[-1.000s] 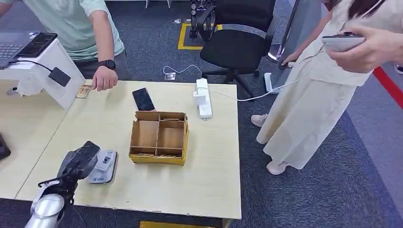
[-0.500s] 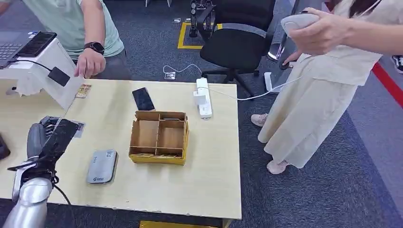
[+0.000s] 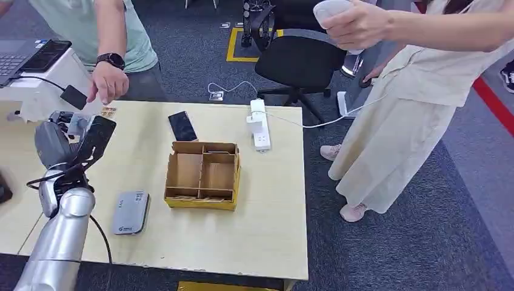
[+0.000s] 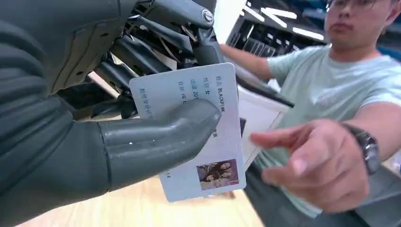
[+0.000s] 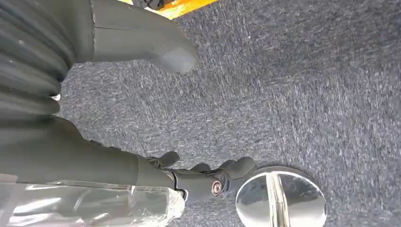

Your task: Pass the card to the sensor for recognition and then transmit it.

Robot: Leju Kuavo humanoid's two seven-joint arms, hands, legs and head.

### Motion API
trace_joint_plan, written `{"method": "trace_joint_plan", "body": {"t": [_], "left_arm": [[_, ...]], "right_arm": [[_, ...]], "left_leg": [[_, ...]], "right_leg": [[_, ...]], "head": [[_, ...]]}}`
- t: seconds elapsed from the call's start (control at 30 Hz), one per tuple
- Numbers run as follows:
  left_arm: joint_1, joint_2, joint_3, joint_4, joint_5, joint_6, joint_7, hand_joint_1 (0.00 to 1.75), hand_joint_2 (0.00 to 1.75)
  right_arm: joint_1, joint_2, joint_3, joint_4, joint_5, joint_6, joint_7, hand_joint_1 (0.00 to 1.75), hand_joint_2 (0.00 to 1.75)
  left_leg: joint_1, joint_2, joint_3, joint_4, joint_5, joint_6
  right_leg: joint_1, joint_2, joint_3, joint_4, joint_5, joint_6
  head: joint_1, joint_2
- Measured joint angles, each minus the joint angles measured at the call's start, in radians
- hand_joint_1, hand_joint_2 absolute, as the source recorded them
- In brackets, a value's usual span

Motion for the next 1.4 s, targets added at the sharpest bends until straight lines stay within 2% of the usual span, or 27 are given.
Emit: {"method": "trace_joint_plan", "body": {"t": [0.33,0.63,1.03,1.07,1.1,1.27,1.3,1.4], "left_arm": [[-0.082,-0.043,-0.030,0.111,-0.031,0.031,-0.002,1.75,1.75],[-0.182,-0.082,-0.072,0.214,-0.068,0.067,0.023,1.75,1.75],[-0.211,-0.096,-0.092,0.256,-0.074,0.072,0.034,1.75,1.75],[-0.215,-0.097,-0.094,0.258,-0.075,0.074,0.034,0.59,1.75],[-0.218,-0.098,-0.095,0.260,-0.073,0.075,0.032,0.00,1.75],[-0.234,-0.106,-0.098,0.263,-0.039,0.104,-0.002,0.00,1.75],[-0.236,-0.108,-0.098,0.263,-0.036,0.110,-0.006,0.00,0.00],[-0.241,-0.109,-0.098,0.263,-0.039,0.142,-0.011,0.00,0.00]], "right_arm": [[-0.002,0.004,0.018,0.014,0.000,-0.011,0.001,0.00,1.75],[-0.010,0.005,0.038,0.016,-0.024,-0.011,0.006,0.00,1.75],[-0.010,0.005,0.043,0.017,-0.031,-0.012,0.006,0.00,1.75],[-0.010,0.005,0.044,0.018,-0.034,-0.013,0.006,0.00,1.75],[-0.010,0.005,0.045,0.019,-0.037,-0.013,0.006,0.00,1.75],[-0.010,0.005,0.049,0.021,-0.051,-0.015,0.004,0.00,1.75],[-0.010,0.005,0.052,0.021,-0.052,-0.015,0.004,0.00,1.75],[-0.010,0.005,0.061,0.022,-0.058,-0.017,0.004,0.00,1.75]], "left_leg": [[0.000,0.001,0.000,0.000,0.000,0.000],[0.000,0.002,0.000,0.000,0.000,0.000],[0.000,0.002,-0.001,0.000,0.000,0.001],[0.000,0.002,-0.001,0.000,0.000,0.001],[0.000,0.002,-0.001,0.000,0.000,0.001],[0.000,0.002,-0.001,0.000,0.000,0.001],[0.000,0.002,-0.001,0.000,0.000,0.001],[0.000,0.002,-0.001,0.000,0.000,0.001]], "right_leg": [[0.000,0.002,-0.001,0.000,0.000,0.000],[0.000,0.002,-0.001,0.000,0.001,0.000],[0.000,0.003,-0.001,0.000,0.001,0.000],[0.000,0.003,-0.001,0.000,0.001,0.000],[0.000,0.003,-0.001,0.000,0.001,0.000],[0.000,0.003,-0.001,0.000,0.001,0.000],[0.000,0.003,-0.001,0.000,0.001,0.001],[0.000,0.003,-0.001,0.000,0.001,0.000]], "head": [[0.000,0.000],[0.000,0.000],[0.000,0.000],[0.000,0.000],[0.000,0.000],[0.000,0.000],[0.000,0.000],[0.000,0.000]]}}
